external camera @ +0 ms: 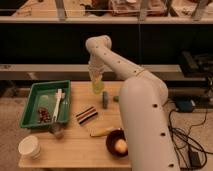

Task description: Stack cups on top of each other

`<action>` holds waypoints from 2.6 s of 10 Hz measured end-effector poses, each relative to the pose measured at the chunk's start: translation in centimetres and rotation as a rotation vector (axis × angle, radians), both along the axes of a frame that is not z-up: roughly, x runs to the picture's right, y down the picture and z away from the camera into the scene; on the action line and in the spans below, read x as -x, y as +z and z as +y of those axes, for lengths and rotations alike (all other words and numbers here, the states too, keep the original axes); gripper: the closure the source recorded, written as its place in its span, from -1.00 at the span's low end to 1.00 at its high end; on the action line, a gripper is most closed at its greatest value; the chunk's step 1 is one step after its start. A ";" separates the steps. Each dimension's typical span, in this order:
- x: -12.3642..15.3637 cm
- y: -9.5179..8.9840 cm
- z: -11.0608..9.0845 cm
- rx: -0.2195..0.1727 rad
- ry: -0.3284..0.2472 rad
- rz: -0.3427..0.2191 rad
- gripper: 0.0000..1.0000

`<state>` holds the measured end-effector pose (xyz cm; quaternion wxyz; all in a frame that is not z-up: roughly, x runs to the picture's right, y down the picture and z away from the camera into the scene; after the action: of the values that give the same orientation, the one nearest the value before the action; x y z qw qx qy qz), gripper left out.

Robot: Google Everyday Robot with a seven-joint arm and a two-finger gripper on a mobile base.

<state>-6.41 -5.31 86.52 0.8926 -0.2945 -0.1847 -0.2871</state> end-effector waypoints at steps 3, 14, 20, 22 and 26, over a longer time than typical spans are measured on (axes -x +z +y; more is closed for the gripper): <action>4.6 -4.6 2.0 -0.010 -0.096 -0.086 1.00; 27.7 -23.4 19.0 -0.022 -0.505 -0.364 1.00; 26.2 -18.8 18.2 0.017 -0.506 -0.297 1.00; 25.2 -17.1 17.5 0.030 -0.498 -0.284 1.00; 25.0 -16.7 17.8 0.036 -0.514 -0.294 0.63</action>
<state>-31.38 12.45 69.87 0.7490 -0.3029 -0.2364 -0.5398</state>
